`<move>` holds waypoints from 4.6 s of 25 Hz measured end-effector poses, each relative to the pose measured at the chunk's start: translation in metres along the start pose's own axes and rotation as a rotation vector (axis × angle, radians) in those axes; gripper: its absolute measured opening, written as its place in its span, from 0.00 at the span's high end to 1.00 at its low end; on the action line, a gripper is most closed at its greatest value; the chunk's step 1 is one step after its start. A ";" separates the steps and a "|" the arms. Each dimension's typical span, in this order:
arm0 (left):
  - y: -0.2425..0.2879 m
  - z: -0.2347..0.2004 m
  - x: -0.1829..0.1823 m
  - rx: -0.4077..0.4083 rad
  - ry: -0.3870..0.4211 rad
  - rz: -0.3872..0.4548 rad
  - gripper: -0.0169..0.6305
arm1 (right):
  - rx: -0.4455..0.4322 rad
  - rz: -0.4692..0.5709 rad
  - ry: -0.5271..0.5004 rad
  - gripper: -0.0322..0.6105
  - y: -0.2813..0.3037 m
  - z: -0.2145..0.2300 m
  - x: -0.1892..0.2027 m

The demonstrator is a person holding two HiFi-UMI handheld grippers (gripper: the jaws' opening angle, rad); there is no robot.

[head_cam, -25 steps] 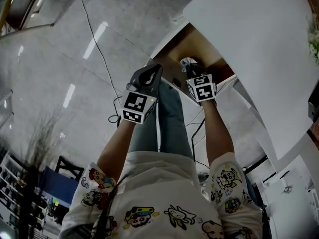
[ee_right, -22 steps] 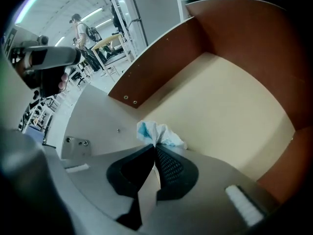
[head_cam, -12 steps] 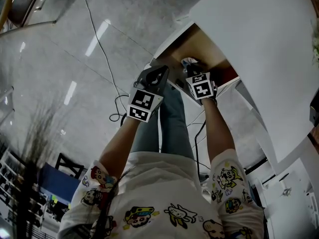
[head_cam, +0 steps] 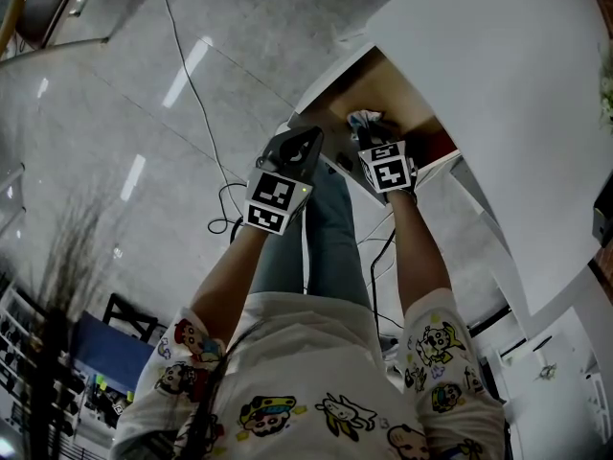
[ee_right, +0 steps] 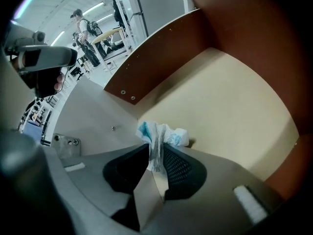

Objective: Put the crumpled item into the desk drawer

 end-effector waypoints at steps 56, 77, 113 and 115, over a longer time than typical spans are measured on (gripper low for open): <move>-0.251 0.176 -0.343 0.098 0.315 0.609 0.97 | 0.081 1.160 -0.051 0.89 -0.550 -0.055 -0.206; -0.270 0.156 -0.326 -0.003 0.248 0.620 0.98 | 0.044 1.218 0.023 0.94 -0.552 -0.046 -0.200; -0.274 0.140 -0.317 0.036 0.233 0.593 0.98 | 0.065 1.162 0.042 0.94 -0.537 -0.063 -0.205; -0.275 0.138 -0.318 0.039 0.231 0.591 0.98 | 0.066 1.163 0.040 0.94 -0.537 -0.065 -0.208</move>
Point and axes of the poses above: the fingertips, and each gripper's own axes: y forward along the fingers, z to its right, x out of its underside, the point moved 3 cm from there along -y, backward along the fingers, and after that the axes turned 2 degrees about z, right-handed, at the moved point
